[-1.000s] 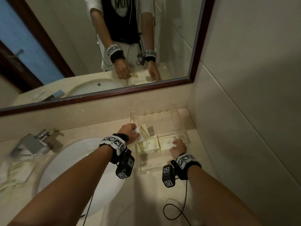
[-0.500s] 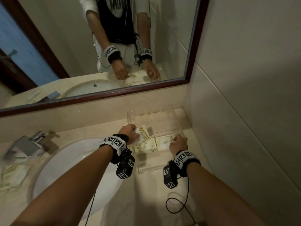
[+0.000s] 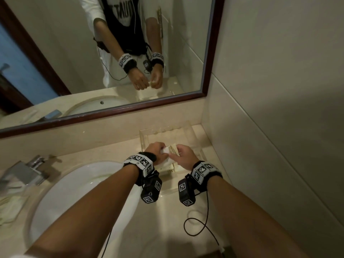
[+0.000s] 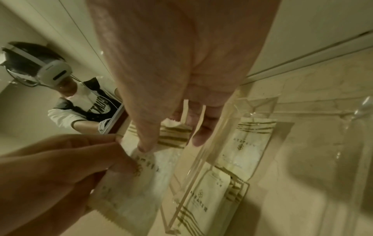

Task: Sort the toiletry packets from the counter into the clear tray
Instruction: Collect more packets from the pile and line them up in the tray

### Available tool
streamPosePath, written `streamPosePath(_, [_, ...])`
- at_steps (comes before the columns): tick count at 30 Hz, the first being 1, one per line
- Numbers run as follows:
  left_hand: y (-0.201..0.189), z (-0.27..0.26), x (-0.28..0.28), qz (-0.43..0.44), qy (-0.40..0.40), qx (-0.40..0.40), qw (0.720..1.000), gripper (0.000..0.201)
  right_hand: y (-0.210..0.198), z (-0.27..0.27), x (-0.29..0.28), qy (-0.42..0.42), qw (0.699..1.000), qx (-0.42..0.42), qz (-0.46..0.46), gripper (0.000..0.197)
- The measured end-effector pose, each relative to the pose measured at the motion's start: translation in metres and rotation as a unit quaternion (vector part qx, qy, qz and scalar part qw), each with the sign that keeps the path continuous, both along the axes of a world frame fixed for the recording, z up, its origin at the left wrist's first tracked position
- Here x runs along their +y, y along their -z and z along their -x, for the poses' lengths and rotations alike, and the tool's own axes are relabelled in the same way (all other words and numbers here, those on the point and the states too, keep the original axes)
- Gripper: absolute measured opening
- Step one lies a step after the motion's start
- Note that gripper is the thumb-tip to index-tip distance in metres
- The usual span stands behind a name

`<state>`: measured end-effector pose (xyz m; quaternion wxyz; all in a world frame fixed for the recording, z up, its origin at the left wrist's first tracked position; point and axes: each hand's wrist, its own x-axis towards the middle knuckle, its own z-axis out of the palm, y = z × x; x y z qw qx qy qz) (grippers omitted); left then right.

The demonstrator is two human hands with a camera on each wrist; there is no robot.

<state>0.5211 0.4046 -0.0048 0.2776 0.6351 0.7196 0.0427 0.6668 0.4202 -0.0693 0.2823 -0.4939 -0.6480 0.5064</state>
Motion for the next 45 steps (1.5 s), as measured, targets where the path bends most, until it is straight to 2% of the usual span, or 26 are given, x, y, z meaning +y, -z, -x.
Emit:
streamPosePath(8, [0.007, -0.002, -0.004, 0.002, 0.023, 0.001, 1.000, 0.026, 0.006, -0.020, 0.000, 0.019, 0.999, -0.010, 0.046, 0.020])
streamPosePath(11, [0.012, 0.001, -0.006, 0.013, 0.025, -0.009, 1.000, 0.019, 0.019, -0.035, -0.002, 0.079, 0.992, -0.010, 0.093, 0.016])
streamPosePath(14, [0.017, 0.004, -0.005, 0.014, 0.014, -0.030, 0.999, 0.004, 0.030, -0.048, -0.003, 0.154, 0.979, -0.047, 0.123, 0.024])
streamPosePath(19, [0.024, 0.009, -0.003, 0.020, -0.001, -0.039, 0.999, 0.005, 0.043, -0.053, 0.004, 0.201, 0.961, -0.103, 0.160, 0.031])
streamPosePath(22, [0.028, 0.015, -0.001, 0.028, -0.008, -0.040, 0.999, 0.006, 0.047, -0.049, 0.008, 0.196, 0.955, -0.140, 0.172, 0.029])
streamPosePath(25, [0.031, 0.025, 0.003, 0.029, -0.021, -0.037, 0.999, 0.006, 0.056, -0.043, 0.014, 0.194, 0.954, -0.142, 0.180, 0.036])
streamPosePath(30, [0.036, 0.037, 0.010, 0.036, -0.047, -0.040, 0.997, 0.006, 0.057, -0.035, 0.020, 0.190, 0.952, -0.158, 0.180, 0.033])
streamPosePath(38, [0.035, 0.044, 0.015, 0.034, -0.061, -0.047, 0.996, 0.006, 0.052, -0.029, 0.026, 0.148, 0.932, -0.285, 0.169, 0.041])
streamPosePath(45, [0.023, 0.055, 0.013, 0.018, -0.085, -0.057, 0.995, 0.009, 0.025, -0.015, 0.038, 0.127, 0.931, -0.332, 0.078, 0.038])
